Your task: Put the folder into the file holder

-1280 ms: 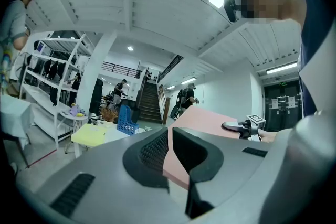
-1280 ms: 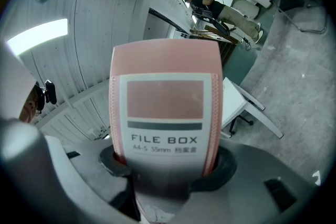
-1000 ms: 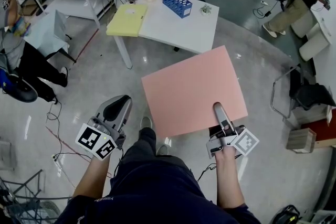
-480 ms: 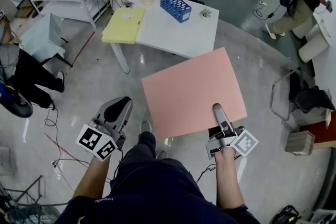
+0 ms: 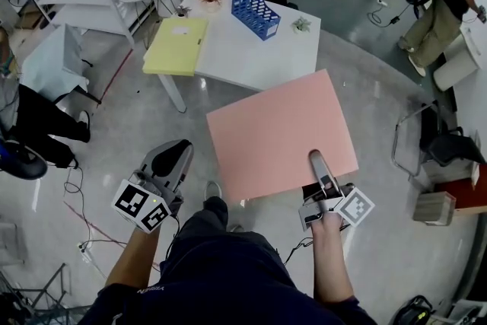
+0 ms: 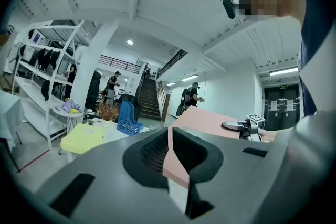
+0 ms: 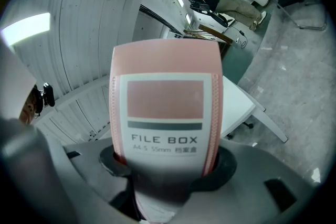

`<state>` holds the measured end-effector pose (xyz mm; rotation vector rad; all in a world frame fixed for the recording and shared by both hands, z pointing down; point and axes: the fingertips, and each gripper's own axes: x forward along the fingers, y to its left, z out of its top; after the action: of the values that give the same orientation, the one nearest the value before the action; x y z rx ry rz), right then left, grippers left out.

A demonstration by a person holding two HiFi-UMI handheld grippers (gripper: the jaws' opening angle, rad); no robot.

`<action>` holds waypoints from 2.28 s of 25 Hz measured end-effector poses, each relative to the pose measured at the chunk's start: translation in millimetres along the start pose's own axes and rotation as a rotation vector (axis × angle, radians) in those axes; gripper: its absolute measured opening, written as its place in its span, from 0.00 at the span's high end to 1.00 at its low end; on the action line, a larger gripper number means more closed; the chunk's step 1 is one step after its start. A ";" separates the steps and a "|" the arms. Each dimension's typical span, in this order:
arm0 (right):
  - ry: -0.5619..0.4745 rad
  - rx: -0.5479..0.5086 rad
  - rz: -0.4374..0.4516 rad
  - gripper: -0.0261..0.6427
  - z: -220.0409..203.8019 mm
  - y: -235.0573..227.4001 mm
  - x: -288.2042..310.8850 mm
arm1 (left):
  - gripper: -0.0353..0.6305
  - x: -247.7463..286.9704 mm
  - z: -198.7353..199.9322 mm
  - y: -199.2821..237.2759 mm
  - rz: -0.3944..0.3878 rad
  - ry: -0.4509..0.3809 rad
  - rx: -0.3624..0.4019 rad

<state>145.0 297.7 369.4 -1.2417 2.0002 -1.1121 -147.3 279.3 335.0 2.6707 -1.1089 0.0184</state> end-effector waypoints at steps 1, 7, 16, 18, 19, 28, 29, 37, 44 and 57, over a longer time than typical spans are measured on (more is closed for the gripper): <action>-0.002 -0.001 -0.003 0.56 1.4 -0.5 6.9 | 0.87 3.8 1.8 6.8 -0.003 0.002 -0.002; -0.019 -0.005 -0.021 0.56 5.3 0.1 47.0 | 0.87 22.6 12.8 48.4 -0.023 0.005 -0.008; -0.037 -0.014 -0.058 0.56 3.2 -3.1 100.9 | 0.87 47.2 18.8 105.6 -0.057 0.022 -0.022; -0.040 -0.014 -0.062 0.56 1.9 -2.8 113.1 | 0.87 51.2 21.2 117.5 -0.064 0.024 -0.023; -0.042 -0.013 -0.066 0.56 1.5 -3.3 118.6 | 0.87 53.2 22.4 123.0 -0.068 0.025 -0.022; -0.055 -0.021 -0.078 0.56 2.2 -2.8 155.4 | 0.87 66.8 32.0 157.1 -0.093 0.024 -0.017; -0.058 -0.022 -0.080 0.56 2.6 -2.8 158.3 | 0.87 68.1 32.2 160.4 -0.096 0.023 -0.018; -0.066 -0.045 -0.082 0.56 9.9 -5.8 174.5 | 0.87 79.0 37.2 177.8 -0.103 0.012 -0.018; -0.060 -0.048 -0.076 0.56 20.1 -14.6 196.6 | 0.87 96.4 41.4 191.2 -0.102 0.014 -0.013; -0.035 -0.008 -0.067 0.56 59.8 -57.6 237.4 | 0.87 159.2 42.8 205.0 -0.072 0.045 -0.008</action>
<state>114.3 48.6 384.0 -1.3315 1.9525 -1.1071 -181.1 19.3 356.3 2.6873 -0.9963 0.0603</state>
